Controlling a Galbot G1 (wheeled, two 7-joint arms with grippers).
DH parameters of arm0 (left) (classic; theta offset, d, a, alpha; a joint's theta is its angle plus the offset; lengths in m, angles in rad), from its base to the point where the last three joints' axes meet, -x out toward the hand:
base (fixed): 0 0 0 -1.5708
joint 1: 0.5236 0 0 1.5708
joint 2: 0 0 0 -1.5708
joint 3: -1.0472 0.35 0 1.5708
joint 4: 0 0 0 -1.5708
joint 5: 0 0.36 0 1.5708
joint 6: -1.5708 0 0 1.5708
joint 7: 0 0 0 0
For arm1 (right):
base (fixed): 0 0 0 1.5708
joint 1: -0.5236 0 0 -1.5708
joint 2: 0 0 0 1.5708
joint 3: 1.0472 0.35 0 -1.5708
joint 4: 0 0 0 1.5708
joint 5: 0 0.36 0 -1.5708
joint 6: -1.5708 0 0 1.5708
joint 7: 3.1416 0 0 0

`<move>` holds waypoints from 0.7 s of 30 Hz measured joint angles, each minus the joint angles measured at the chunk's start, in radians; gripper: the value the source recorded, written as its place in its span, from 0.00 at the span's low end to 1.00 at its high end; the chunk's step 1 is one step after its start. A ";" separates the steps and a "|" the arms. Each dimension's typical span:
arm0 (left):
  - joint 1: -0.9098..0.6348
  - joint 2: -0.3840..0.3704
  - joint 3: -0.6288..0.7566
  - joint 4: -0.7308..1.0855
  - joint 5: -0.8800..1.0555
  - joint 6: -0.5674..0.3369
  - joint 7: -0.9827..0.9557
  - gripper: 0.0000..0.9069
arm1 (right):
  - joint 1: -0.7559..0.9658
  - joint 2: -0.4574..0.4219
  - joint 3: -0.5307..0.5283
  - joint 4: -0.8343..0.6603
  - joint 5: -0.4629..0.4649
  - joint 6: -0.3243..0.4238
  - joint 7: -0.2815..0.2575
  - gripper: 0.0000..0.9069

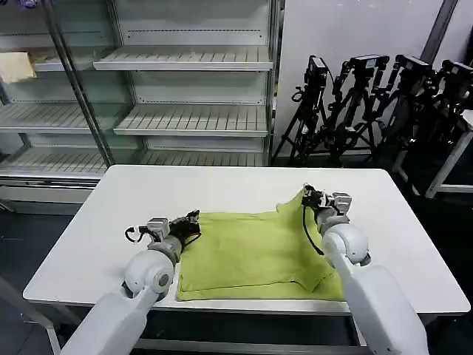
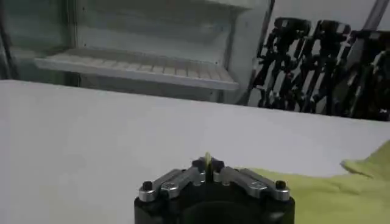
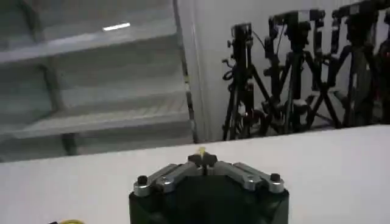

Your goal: Fold and organize the clothes.

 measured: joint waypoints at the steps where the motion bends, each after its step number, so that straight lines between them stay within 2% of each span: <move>1: 0.009 0.005 -0.004 -0.012 0.003 0.000 0.002 0.10 | -0.017 -0.007 0.009 0.020 -0.001 0.003 -0.003 0.00; 9: 0.098 0.043 -0.034 -0.111 0.034 -0.002 0.022 0.10 | -0.167 -0.032 0.095 0.159 -0.008 0.020 -0.023 0.00; 21: 0.227 0.084 -0.092 -0.233 0.078 0.000 0.053 0.10 | -0.404 -0.005 0.230 0.318 -0.046 0.028 -0.062 0.00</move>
